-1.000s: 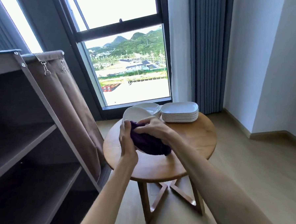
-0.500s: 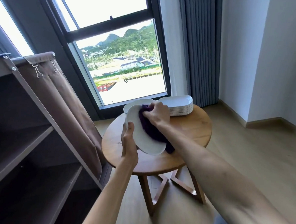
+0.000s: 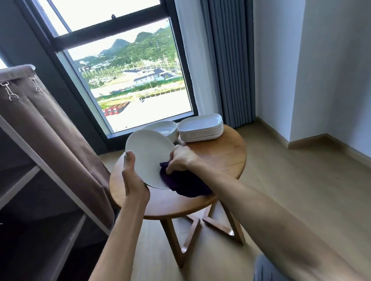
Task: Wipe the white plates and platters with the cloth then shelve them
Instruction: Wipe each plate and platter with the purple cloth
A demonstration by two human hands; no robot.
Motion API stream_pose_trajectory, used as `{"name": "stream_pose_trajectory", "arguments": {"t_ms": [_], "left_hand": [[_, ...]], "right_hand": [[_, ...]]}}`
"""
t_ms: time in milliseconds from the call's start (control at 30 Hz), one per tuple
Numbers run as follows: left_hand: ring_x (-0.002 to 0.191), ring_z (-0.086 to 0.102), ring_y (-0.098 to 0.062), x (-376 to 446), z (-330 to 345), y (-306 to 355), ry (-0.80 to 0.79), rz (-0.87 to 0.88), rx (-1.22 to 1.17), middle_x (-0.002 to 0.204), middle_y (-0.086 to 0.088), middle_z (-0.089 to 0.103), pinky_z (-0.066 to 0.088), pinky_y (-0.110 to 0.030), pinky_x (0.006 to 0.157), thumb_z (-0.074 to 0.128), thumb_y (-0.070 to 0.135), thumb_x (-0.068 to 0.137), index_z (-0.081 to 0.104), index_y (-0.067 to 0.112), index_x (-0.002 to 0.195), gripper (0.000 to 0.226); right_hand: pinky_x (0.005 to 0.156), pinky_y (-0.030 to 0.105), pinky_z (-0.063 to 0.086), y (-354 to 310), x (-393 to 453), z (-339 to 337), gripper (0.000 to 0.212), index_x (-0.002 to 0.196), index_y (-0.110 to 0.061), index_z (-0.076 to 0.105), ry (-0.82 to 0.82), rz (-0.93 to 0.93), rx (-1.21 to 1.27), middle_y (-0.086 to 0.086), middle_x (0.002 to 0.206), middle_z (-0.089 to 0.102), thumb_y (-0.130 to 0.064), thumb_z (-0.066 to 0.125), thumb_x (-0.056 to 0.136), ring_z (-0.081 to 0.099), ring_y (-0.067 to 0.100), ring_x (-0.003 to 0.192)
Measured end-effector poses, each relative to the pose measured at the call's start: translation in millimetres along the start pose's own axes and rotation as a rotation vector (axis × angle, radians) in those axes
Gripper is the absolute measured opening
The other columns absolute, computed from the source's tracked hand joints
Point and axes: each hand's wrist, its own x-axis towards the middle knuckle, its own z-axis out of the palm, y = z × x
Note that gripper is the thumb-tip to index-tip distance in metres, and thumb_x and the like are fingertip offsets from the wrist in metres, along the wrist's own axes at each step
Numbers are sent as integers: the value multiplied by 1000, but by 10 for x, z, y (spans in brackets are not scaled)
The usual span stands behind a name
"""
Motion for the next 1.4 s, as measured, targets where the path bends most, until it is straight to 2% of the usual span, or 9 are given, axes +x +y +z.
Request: {"name": "stream_pose_trajectory", "arguments": {"t_ms": [67,267,533,667,833,1100,1200,1300,1400], "left_hand": [[97,71,-23,-29,-1,-26,-6,38,35,97,5,77,58,-28,57,60,61,90,63,24,129,54],[110,67,-28,-222,210,-70,-239,68,172,124,-11,69,60,-42,79,52,61,91,58,26,139,61],[89,75,-14,-126,419,73,-184,37,27,97,1,79,60,-25,68,52,51,100,81,30,96,36],[95,72,-24,-19,338,36,-132,10,-64,97,-4,78,60,-34,72,50,53,100,68,19,118,43],[122,60,-36,-29,214,-41,-97,65,-3,136,-14,63,57,-45,85,52,57,97,54,22,142,57],[121,61,-35,-223,227,-211,-167,110,96,129,-13,65,59,-46,88,52,59,92,56,27,139,58],[123,61,-36,-321,339,-240,-194,72,123,132,-16,64,55,-54,99,50,61,96,54,22,142,61],[117,67,-24,-316,403,-198,-159,26,-4,122,-5,73,57,-44,95,44,54,103,60,23,134,47],[108,71,-20,-184,333,-151,-111,49,-35,112,-4,76,58,-31,84,44,51,105,65,15,129,48]], "right_hand": [[84,32,57,106,32,-3,41,107,-12,69,203,54,-1,6,108,69,-26,79,69,67,29,103],[66,30,51,-55,103,-203,22,89,-12,66,566,-95,215,6,85,72,-25,76,75,68,26,85],[72,20,51,-207,-205,-286,31,107,-17,68,93,-378,452,0,96,69,-26,81,80,66,13,88],[63,25,53,-144,-137,-325,28,97,-18,72,-41,-189,132,-1,87,69,-27,83,72,67,16,78],[75,29,54,156,8,-161,39,102,-12,70,187,102,69,8,99,71,-29,81,68,68,28,96],[78,28,48,27,100,61,27,105,-16,69,616,84,386,7,106,73,-27,72,81,67,29,102],[80,26,51,-177,32,2,30,106,-15,74,574,-50,544,5,102,76,-30,78,81,70,22,98],[88,32,55,-289,-110,-12,30,106,-12,75,362,-211,624,4,101,75,-28,80,81,69,18,96],[68,19,55,-198,-245,-33,18,98,-18,76,153,-226,695,-4,86,73,-27,79,83,68,6,78]]}}
